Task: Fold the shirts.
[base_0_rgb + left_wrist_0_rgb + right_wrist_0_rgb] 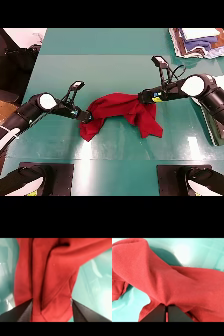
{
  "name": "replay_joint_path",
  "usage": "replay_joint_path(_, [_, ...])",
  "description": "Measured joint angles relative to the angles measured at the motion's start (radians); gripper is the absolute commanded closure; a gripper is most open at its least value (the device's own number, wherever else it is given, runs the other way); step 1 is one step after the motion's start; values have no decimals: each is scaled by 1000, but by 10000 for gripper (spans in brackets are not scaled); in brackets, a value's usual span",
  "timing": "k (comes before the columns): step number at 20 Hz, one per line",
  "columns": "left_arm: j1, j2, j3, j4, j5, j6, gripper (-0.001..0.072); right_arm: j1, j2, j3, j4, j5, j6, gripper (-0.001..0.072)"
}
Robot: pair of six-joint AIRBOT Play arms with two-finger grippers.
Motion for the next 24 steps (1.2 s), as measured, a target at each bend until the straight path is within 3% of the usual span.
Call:
replay_joint_path(1, [0,-8,-4,-7,11,1,170,0,0,0,0,0,0,695])
replay_joint_path(3, [0,-30,-10,-28,25,8,478,0,0,0,0,0,0,695])
replay_joint_path(5, [0,-43,-10,-43,29,13,681,0,0,0,0,0,0,695])
replay_joint_path(9, [2,-35,24,-39,-3,16,680,-2,7,0,-2,12,0,695])
replay_joint_path(15, [2,47,220,117,-230,12,680,-60,56,0,-7,63,2,692])
replay_joint_path(16, [2,60,253,131,-258,13,680,-71,57,0,-7,77,2,616])
replay_joint_path(17, [2,72,285,143,-282,13,680,-79,58,0,-6,92,2,367])
replay_joint_path(18, [2,80,311,154,-302,13,680,-86,58,0,-7,105,2,250])
replay_joint_path(24, [2,100,369,221,-368,13,680,-195,84,-63,-8,255,-50,251])
